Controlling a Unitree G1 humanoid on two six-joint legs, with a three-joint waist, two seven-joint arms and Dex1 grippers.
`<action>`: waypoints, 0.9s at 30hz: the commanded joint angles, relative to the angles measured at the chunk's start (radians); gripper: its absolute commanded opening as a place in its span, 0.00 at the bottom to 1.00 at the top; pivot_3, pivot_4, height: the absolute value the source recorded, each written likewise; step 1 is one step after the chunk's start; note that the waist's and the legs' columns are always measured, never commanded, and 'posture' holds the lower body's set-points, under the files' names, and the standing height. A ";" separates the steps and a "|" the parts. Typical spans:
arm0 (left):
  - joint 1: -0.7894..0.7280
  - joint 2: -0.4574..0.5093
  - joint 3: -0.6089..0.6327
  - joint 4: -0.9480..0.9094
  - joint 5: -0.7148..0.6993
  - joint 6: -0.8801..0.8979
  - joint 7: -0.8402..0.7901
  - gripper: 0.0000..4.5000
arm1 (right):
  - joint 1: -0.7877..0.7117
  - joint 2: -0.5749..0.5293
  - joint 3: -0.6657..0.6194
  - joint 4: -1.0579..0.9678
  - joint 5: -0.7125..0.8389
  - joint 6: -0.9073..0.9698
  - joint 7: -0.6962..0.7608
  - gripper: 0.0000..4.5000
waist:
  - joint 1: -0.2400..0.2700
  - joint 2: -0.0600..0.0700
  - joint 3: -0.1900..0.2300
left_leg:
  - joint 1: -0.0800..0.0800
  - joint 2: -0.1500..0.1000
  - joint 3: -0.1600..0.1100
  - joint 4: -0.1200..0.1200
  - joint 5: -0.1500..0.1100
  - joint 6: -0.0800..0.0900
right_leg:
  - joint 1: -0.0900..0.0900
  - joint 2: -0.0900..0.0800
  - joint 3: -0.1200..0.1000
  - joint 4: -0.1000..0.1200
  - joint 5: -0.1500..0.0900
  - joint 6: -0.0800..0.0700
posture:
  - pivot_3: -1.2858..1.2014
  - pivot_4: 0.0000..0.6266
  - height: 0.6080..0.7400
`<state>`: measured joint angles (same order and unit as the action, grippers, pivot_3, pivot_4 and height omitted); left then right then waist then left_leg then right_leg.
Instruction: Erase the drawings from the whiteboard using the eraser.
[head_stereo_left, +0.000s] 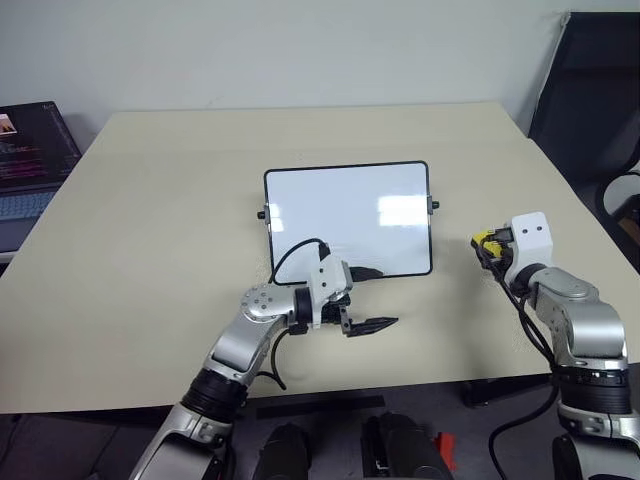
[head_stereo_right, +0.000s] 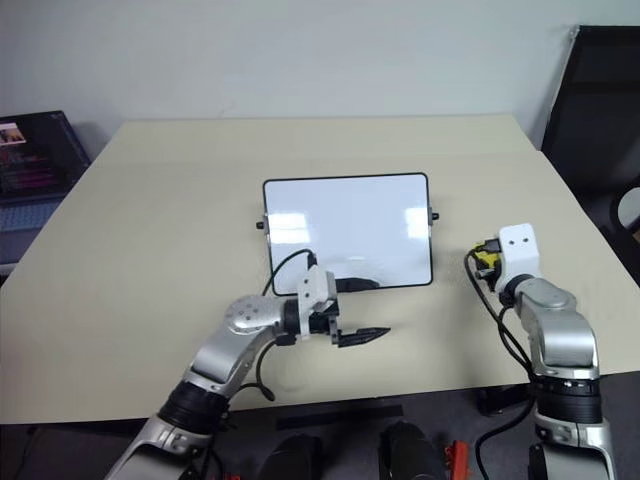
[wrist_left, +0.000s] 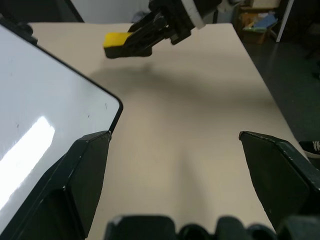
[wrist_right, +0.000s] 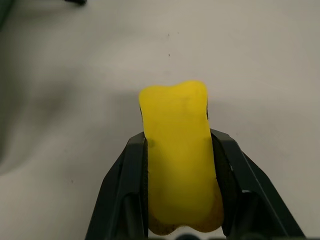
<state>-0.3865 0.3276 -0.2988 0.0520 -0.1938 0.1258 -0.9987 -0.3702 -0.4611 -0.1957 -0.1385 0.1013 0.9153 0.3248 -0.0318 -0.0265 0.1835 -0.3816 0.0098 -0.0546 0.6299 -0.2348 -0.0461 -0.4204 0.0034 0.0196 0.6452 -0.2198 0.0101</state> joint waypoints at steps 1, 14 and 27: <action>-0.007 0.004 0.006 -0.011 -0.002 -0.029 -0.009 1.00 | 0.008 -0.011 -0.025 -0.017 0.017 0.033 -0.008 0.29 | 0.001 0.000 0.000 | 0.000 0.000 0.000 0.000 0.000 0.000 | 0.000 0.000 0.000 0.000 0.000 0.000 | 0.52 0.24 1.00; -0.011 0.008 0.002 -0.005 0.009 -0.039 -0.007 1.00 | 0.008 -0.008 -0.027 0.013 0.029 0.023 -0.036 0.29 | 0.000 0.000 0.000 | 0.000 0.000 0.000 0.000 0.000 0.000 | 0.000 0.000 0.000 0.000 0.000 0.000 | 0.52 0.24 1.00; -0.018 0.010 0.002 0.000 0.027 -0.047 0.004 1.00 | 0.011 0.002 -0.035 0.028 0.044 0.011 -0.071 0.98 | 0.000 0.000 0.000 | 0.000 0.000 0.000 0.000 0.000 0.000 | 0.000 0.000 0.000 0.000 0.000 0.000 | 0.52 0.24 1.00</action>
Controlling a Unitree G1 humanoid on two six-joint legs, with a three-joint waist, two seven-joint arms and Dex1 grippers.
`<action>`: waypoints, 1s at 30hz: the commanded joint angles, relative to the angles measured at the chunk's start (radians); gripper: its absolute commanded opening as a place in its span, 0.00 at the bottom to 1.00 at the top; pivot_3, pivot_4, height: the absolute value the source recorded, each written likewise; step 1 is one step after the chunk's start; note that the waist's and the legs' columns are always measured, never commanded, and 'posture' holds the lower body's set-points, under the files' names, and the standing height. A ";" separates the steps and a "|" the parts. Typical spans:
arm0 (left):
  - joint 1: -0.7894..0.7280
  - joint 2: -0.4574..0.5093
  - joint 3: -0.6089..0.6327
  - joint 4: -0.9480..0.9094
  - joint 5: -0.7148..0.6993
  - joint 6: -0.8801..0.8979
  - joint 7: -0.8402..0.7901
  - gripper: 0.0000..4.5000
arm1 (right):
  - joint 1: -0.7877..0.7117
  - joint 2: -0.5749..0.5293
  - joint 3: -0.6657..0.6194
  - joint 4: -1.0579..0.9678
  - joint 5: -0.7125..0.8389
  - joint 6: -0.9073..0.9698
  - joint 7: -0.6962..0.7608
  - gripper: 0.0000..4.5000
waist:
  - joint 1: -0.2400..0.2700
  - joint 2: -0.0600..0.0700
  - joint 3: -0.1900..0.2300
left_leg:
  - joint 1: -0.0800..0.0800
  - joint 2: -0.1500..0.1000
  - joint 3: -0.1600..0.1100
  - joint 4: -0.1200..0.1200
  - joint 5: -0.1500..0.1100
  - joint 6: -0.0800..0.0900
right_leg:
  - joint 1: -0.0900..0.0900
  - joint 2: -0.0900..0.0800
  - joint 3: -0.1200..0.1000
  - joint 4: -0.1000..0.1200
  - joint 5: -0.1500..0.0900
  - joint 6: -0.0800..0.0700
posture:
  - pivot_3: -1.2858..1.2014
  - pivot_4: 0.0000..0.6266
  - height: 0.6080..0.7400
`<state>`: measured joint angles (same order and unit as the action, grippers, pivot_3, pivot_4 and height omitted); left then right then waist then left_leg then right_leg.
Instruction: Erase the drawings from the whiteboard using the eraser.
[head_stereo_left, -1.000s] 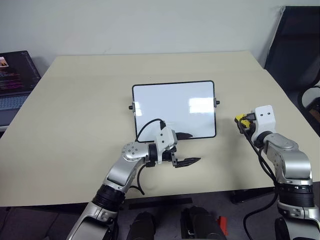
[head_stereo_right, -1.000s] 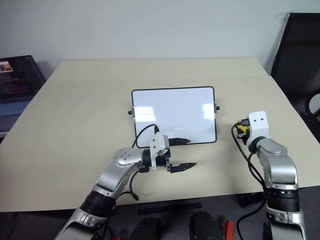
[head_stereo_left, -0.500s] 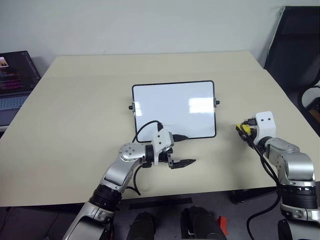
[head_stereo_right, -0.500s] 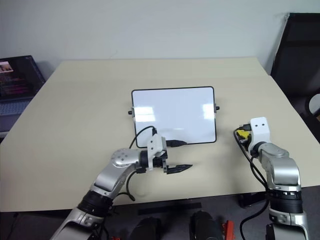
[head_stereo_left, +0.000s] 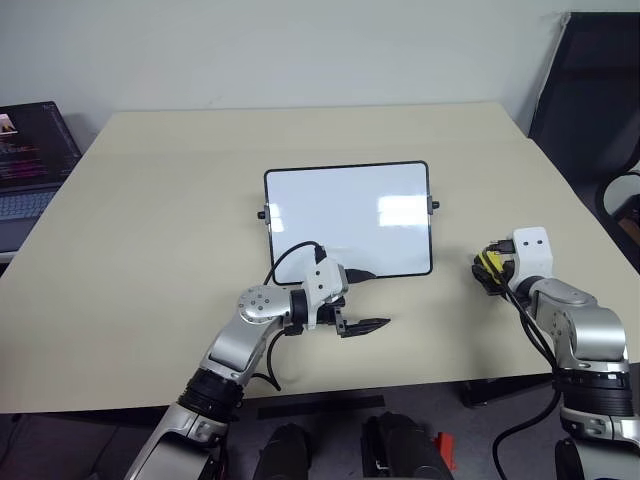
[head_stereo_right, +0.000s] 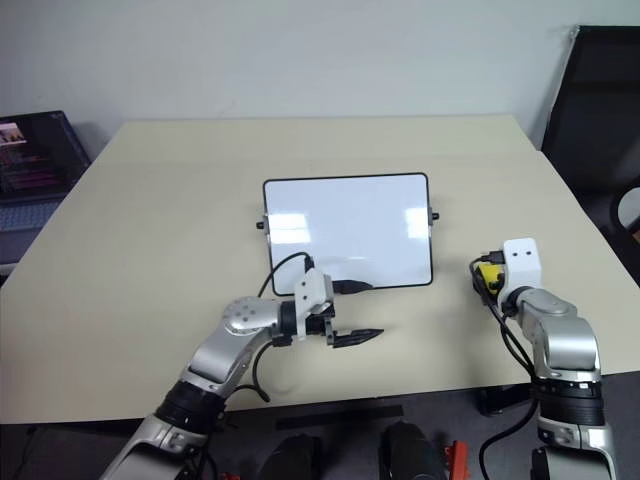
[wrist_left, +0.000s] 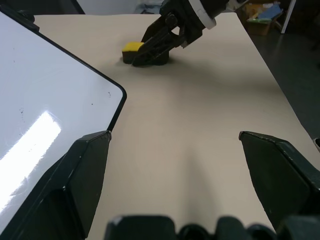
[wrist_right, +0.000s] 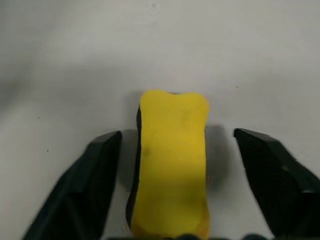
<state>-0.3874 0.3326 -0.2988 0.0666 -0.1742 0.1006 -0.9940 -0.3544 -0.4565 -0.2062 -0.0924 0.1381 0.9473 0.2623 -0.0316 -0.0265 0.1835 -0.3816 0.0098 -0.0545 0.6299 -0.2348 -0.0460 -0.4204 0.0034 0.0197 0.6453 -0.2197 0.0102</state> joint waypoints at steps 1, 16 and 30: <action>-0.017 0.006 0.002 -0.015 0.008 -0.021 -0.001 1.00 | -0.006 -0.002 -0.026 -0.019 0.009 -0.022 -0.010 0.98 | 0.000 0.000 0.000 | 0.000 0.000 0.000 0.000 0.000 0.000 | 0.000 0.000 0.000 0.000 0.000 0.000 | 0.52 0.24 1.00; 0.048 -0.004 0.123 -0.076 0.083 0.003 0.287 1.00 | 0.046 0.043 -0.043 -0.220 -0.005 -0.128 -0.083 0.98 | 0.000 0.000 0.000 | 0.000 0.000 0.000 0.000 0.000 0.000 | 0.000 0.000 0.000 0.000 0.000 0.000 | 0.52 0.24 1.00; 0.322 -0.018 0.322 -0.308 0.162 0.080 0.646 1.00 | 0.428 0.200 -0.042 -0.472 -0.095 -0.539 -0.198 0.98 | 0.000 0.000 0.000 | 0.001 0.002 0.000 0.000 0.000 0.000 | 0.000 0.000 0.000 0.000 0.000 0.000 | 0.52 0.24 1.00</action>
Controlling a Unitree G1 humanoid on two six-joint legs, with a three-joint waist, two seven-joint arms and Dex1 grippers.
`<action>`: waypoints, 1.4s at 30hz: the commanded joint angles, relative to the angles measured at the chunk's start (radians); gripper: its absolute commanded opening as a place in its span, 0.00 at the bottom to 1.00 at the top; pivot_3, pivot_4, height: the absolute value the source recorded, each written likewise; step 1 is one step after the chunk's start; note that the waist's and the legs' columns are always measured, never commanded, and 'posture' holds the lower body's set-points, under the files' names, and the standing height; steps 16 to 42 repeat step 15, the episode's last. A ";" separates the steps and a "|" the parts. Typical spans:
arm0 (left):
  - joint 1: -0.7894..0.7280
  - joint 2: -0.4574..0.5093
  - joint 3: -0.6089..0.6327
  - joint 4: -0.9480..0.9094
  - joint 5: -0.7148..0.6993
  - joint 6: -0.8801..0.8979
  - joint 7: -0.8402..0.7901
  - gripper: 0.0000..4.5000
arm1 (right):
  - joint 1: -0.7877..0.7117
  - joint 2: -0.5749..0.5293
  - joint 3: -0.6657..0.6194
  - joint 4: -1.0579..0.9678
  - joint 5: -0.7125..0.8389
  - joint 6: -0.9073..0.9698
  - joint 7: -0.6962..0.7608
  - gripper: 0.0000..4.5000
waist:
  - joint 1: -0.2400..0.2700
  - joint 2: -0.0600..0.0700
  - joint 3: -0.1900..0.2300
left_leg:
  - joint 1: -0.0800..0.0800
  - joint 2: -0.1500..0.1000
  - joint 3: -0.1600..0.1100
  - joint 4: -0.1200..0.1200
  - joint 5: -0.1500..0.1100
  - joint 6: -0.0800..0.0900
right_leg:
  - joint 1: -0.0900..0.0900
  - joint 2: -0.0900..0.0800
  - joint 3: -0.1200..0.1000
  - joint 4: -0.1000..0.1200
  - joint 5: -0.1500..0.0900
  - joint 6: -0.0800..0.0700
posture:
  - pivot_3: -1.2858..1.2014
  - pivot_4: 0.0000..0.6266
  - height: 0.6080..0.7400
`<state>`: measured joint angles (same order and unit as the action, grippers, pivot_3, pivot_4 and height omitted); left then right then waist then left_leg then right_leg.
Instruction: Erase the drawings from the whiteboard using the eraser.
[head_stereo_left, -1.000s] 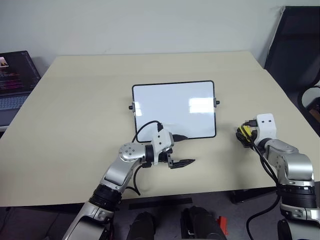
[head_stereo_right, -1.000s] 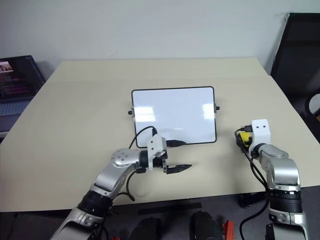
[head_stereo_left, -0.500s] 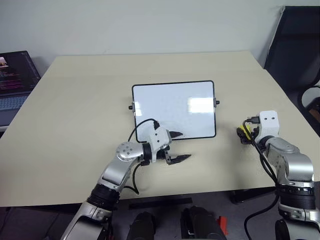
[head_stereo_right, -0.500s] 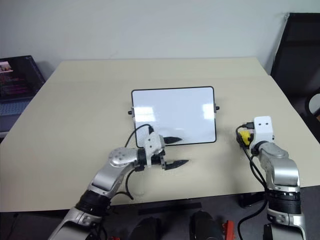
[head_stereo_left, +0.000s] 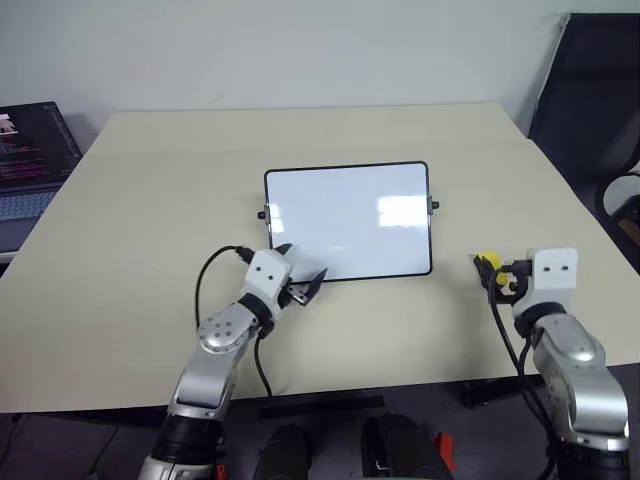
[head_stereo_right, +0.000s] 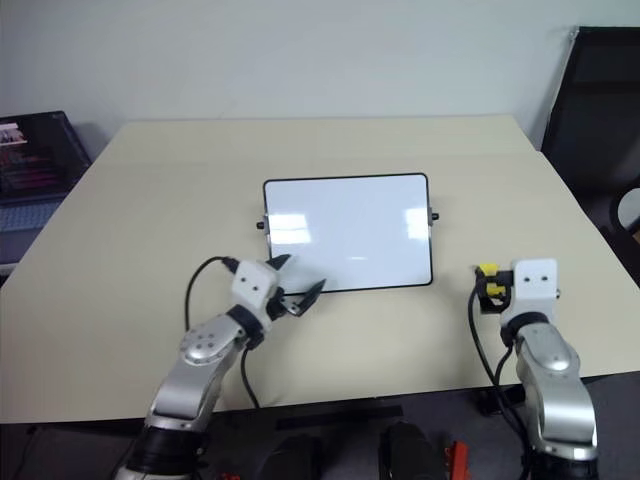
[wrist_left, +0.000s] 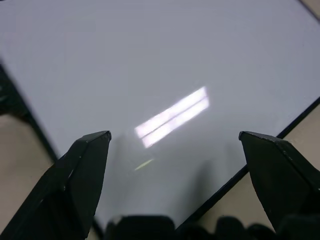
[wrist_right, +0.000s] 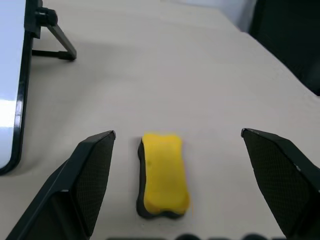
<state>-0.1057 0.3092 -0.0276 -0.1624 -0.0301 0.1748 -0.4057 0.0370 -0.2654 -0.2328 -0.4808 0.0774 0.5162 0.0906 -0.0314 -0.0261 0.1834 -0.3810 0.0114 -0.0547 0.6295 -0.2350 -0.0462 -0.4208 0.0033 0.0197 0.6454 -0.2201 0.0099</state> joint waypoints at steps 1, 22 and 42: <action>0.062 0.006 0.070 -0.089 0.016 0.012 0.072 1.00 | 0.052 0.021 -0.001 -0.089 -0.048 -0.124 -0.039 0.98 | 0.000 0.000 0.000 | 0.000 0.000 0.000 0.000 0.000 0.000 | 0.000 0.000 0.000 0.000 0.000 0.000 | 0.52 0.24 1.00; 0.321 0.039 0.170 -0.333 0.000 0.122 0.104 1.00 | 0.152 0.093 0.118 -0.121 -0.113 -0.150 -0.055 0.98 | 0.002 0.000 0.000 | 0.000 0.001 0.000 0.000 0.000 0.000 | 0.000 -0.004 -0.001 -0.001 -0.004 -0.007 | 0.52 0.24 1.00; 0.321 0.039 0.170 -0.333 0.000 0.122 0.104 1.00 | 0.152 0.093 0.118 -0.121 -0.113 -0.150 -0.055 0.98 | 0.002 0.000 0.000 | 0.000 0.001 0.000 0.000 0.000 0.000 | 0.000 -0.004 -0.001 -0.001 -0.004 -0.007 | 0.52 0.24 1.00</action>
